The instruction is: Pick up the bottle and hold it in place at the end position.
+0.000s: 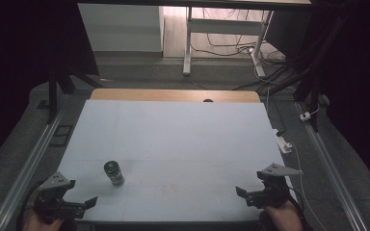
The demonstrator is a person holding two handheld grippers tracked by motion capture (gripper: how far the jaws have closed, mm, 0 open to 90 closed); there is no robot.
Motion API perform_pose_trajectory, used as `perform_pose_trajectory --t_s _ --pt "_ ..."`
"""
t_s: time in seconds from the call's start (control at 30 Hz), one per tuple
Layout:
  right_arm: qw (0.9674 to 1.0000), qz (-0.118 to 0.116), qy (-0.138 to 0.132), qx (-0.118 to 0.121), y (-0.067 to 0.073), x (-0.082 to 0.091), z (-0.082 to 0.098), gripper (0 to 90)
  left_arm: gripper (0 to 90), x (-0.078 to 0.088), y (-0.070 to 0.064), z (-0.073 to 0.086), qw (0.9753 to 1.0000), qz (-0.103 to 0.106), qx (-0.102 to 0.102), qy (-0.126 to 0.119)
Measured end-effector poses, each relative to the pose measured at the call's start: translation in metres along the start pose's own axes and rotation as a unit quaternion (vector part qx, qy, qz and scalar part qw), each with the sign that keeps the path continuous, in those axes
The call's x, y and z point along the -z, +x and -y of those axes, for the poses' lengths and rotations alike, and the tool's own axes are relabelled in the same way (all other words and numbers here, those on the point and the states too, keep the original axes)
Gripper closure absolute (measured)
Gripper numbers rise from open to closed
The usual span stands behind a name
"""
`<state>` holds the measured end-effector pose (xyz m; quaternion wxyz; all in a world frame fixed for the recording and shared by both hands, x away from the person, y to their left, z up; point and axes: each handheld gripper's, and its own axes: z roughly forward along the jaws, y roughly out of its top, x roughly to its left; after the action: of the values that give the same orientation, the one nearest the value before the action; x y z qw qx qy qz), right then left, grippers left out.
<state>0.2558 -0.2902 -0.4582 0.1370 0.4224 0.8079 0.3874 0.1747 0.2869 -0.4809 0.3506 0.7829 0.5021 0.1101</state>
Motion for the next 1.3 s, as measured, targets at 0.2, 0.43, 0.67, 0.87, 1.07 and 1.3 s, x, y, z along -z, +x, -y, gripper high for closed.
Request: perform_pose_trajectory --t_s 0.2,0.43,0.67,0.87,1.07,1.3 --pt "1.0 -0.003 0.001 0.005 0.001 0.0 0.0 0.0 0.0 0.001 -0.002 -0.002 0.9999 0.002 -0.005 -0.009" --pt "1.0 -0.005 0.003 0.007 0.001 -0.001 0.0 0.0 0.0 0.0 -0.004 -0.005 0.9997 0.008 -0.013 -0.016" --pt "0.9999 -0.008 0.007 0.013 0.002 -0.001 0.0 0.0 0.0 -0.007 -0.004 -0.012 0.9986 0.037 -0.028 -0.025" --pt "0.9998 -0.01 0.008 0.013 0.002 -0.002 0.0 0.0 0.0 -0.014 -0.001 -0.016 0.9979 0.042 -0.037 -0.033" --pt "0.9998 -0.011 0.01 0.016 0.002 -0.002 -0.001 0.0 0.0 -0.022 0.0 -0.022 0.9977 0.035 -0.041 -0.041" --pt "0.9997 -0.011 0.01 0.017 0.002 -0.002 -0.001 0.0 0.0 -0.034 0.0 -0.032 0.998 0.03 -0.039 -0.04"
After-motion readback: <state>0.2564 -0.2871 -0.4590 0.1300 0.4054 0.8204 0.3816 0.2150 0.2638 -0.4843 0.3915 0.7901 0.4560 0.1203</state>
